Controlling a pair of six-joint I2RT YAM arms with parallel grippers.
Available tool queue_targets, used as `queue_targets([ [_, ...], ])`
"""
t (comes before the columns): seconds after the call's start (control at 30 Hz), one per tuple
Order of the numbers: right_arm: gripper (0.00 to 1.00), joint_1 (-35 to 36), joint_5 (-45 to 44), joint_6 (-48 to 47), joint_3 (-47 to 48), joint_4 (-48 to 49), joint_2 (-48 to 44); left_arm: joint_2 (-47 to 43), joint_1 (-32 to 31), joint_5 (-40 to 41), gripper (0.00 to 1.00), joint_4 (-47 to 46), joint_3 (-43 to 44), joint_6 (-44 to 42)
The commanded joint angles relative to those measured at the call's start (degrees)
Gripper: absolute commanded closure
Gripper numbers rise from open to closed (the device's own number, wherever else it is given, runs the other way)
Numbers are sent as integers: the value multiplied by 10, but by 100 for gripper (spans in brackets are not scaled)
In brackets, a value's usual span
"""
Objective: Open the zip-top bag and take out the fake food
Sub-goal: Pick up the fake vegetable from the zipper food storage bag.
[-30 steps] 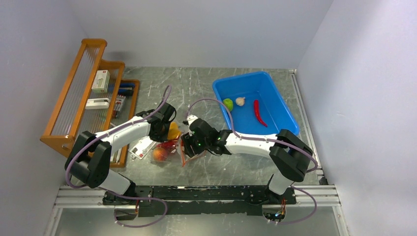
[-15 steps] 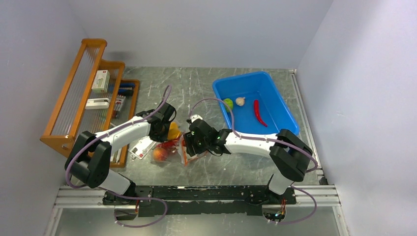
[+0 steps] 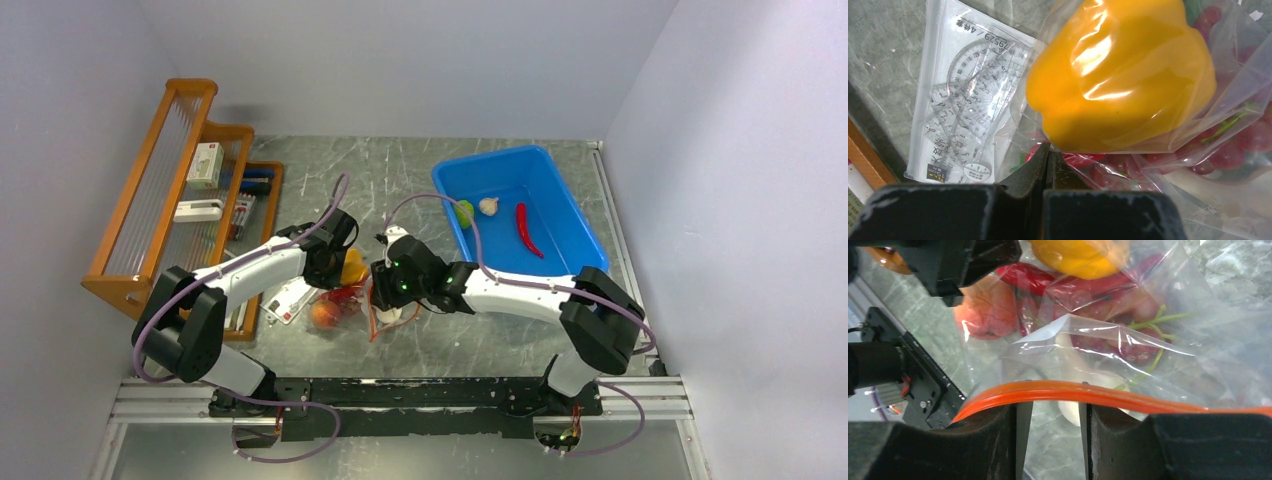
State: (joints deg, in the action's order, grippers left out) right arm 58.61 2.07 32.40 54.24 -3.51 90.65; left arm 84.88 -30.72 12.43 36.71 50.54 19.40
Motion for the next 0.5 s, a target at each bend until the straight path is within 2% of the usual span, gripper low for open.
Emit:
queue_targets([
  [0.0,60,-1,-12,-23,18,-5,38,5,3,-10,93,0,9,-7],
  [0.17,55,-3,-26,-90,87,-57,97,9,3,-11,93,1,10,-7],
  [0.23,50,-3,-26,-96,92,-61,113,8,3,-6,93,3,10,-4],
  [0.3,49,-2,-20,-100,88,-58,117,7,4,-4,93,4,10,-3],
  [0.47,64,-2,-25,-101,67,-55,87,13,3,-10,93,3,11,-7],
])
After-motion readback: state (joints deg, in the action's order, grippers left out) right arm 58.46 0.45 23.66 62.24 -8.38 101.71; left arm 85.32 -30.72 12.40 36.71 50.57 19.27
